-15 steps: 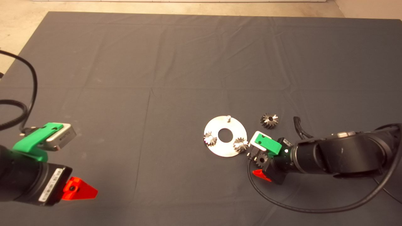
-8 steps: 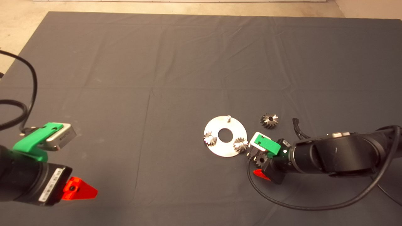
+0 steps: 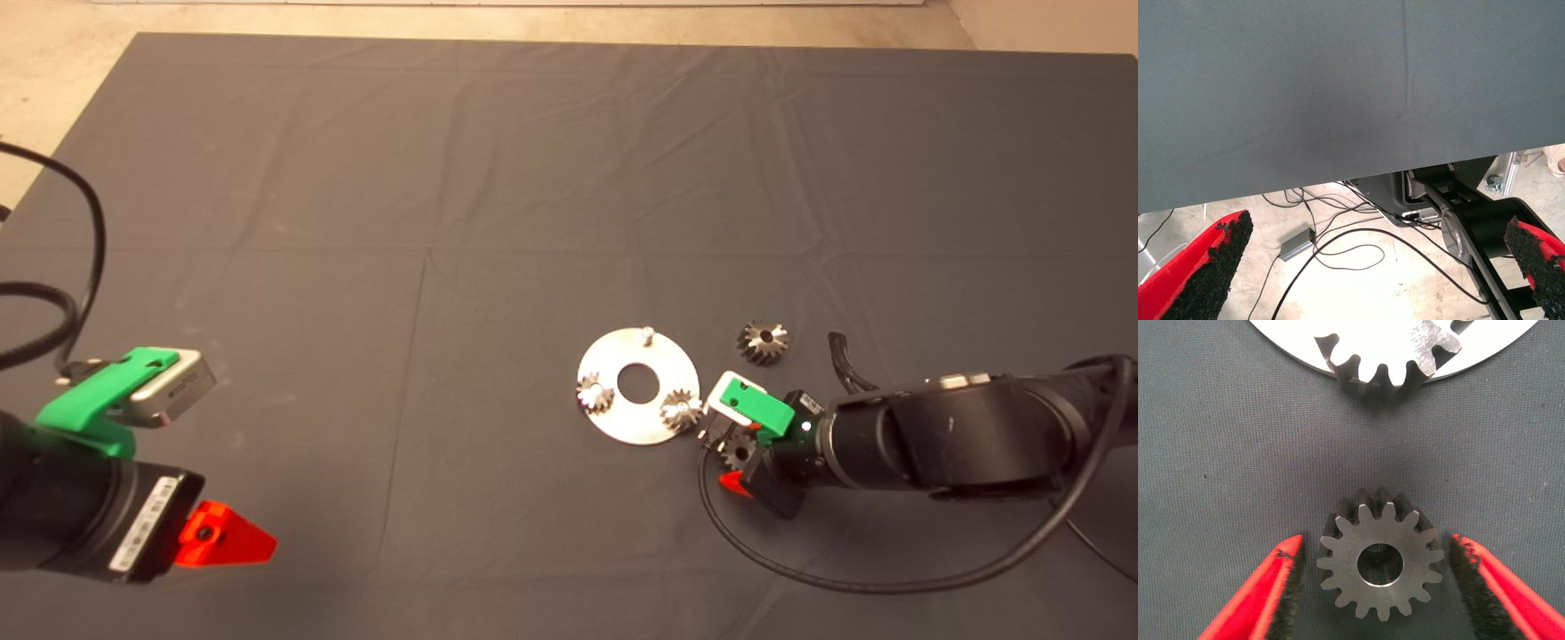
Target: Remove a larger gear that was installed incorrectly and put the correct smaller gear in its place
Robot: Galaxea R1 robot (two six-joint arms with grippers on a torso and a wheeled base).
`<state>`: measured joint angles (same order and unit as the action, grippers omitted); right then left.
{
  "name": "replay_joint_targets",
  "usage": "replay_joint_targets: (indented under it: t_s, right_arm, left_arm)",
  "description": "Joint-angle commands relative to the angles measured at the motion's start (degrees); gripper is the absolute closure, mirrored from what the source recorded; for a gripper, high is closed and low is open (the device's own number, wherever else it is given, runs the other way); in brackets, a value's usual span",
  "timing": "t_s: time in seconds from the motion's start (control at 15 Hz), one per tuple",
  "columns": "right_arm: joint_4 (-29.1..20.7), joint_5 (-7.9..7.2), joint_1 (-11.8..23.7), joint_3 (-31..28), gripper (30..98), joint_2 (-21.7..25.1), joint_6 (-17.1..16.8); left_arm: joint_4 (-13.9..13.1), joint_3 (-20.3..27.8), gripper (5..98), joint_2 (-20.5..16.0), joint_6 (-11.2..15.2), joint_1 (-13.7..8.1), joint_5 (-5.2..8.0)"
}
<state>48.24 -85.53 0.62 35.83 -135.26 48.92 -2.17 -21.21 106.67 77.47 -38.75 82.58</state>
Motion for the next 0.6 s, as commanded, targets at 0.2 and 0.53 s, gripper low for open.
replay_joint_targets:
  t_s: [0.2, 0.53]
  right_arm:
    - [1.8, 0.1, 0.7, -0.2, 74.8, 0.0, -0.1]
    - [2.1, 0.1, 0.8, -0.2, 83.4, 0.1, -0.1]
  left_arm:
    - [-1.0, 0.9, 5.9, -0.2, -0.1, -0.4, 0.39]
    - [-1.0, 0.9, 5.9, -0.2, -0.1, -0.4, 0.39]
